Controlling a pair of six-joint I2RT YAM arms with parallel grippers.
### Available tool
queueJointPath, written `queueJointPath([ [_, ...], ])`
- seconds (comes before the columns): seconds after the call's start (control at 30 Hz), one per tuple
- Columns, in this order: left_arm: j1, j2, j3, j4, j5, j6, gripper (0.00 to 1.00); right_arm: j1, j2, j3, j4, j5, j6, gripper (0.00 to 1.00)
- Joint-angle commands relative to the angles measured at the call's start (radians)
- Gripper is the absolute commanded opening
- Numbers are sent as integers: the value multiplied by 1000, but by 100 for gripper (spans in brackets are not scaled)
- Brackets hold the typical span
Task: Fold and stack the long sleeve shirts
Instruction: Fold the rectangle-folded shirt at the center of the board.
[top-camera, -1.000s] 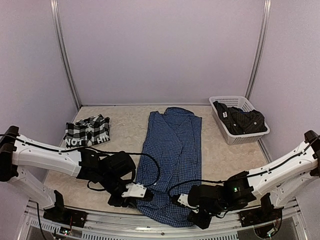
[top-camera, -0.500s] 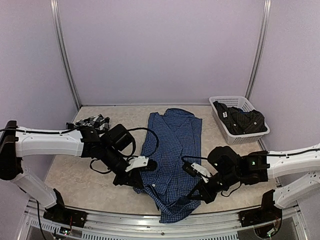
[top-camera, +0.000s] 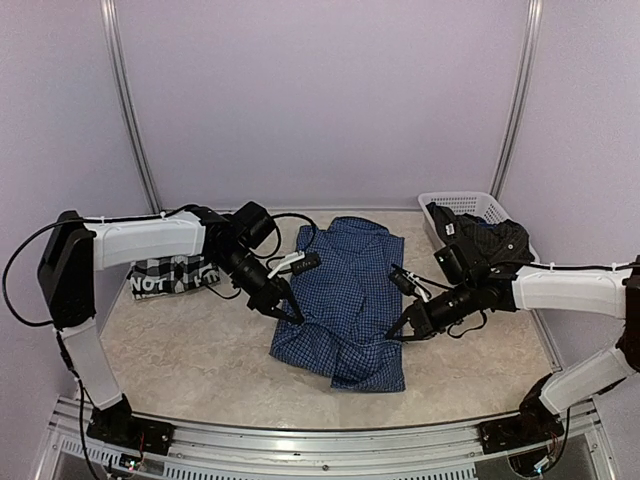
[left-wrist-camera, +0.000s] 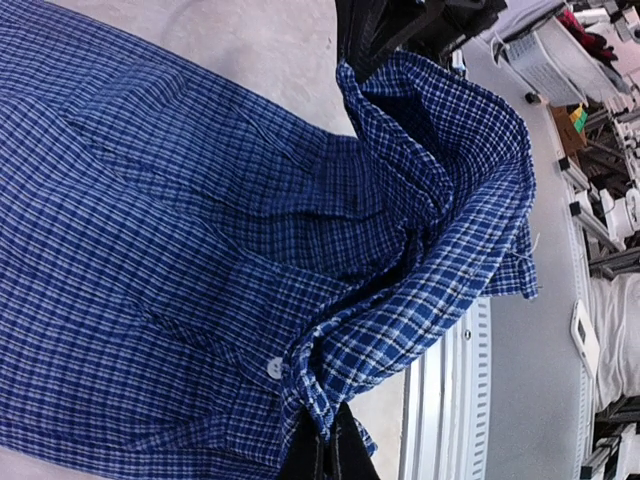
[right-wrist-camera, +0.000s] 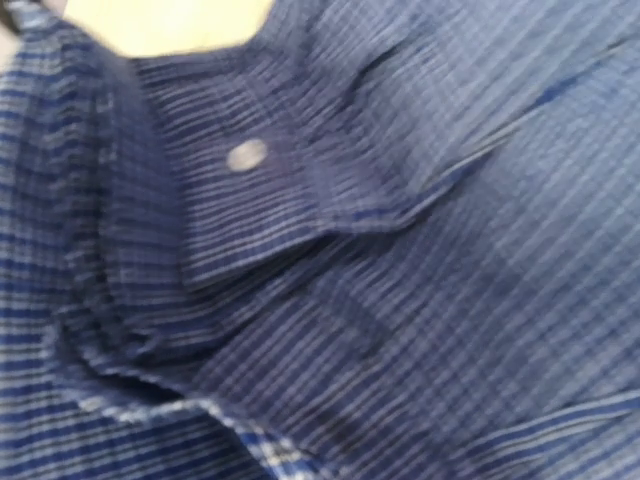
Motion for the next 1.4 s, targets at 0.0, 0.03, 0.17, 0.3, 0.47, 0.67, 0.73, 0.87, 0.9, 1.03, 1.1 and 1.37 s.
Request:
queueJointPath([
  [0.0, 85, 142, 168, -20, 68, -83, 0, -133, 92, 79, -12, -124, -56, 0],
  [0.03, 106, 176, 208, -19, 70, -98, 0, -159, 122, 100, -14, -128, -65, 0],
  [0.17, 157, 335, 323, 7, 51, -146, 0, -226, 249, 205, 3, -109, -103, 0],
  [0.3, 199, 441, 400, 13, 0, -198, 0, -278, 403, 294, -2, -58, -135, 0],
  [0.47, 237, 504, 423, 55, -32, -262, 7, -302, 506, 366, -11, -7, -168, 4],
  [0.67, 272, 460, 353, 195, -85, -358, 51, -324, 534, 453, -40, 96, -189, 46],
  [0.73, 280, 428, 317, 253, -114, -390, 66, -334, 518, 482, -61, 150, -194, 52],
  [0.87, 283, 337, 279, 320, -189, -435, 81, -344, 472, 522, -120, 289, -219, 56],
  [0.9, 283, 323, 264, 335, -207, -439, 82, -344, 460, 519, -129, 326, -220, 56],
  [1.03, 277, 227, 185, 407, -235, -486, 81, -335, 372, 448, -99, 285, -231, 57],
  [1.1, 259, 173, 134, 449, -257, -500, 81, -314, 319, 391, -74, 267, -226, 59],
  [1.37, 93, 23, -83, 560, -271, -480, 78, -144, 168, 183, 27, 140, -261, 61],
])
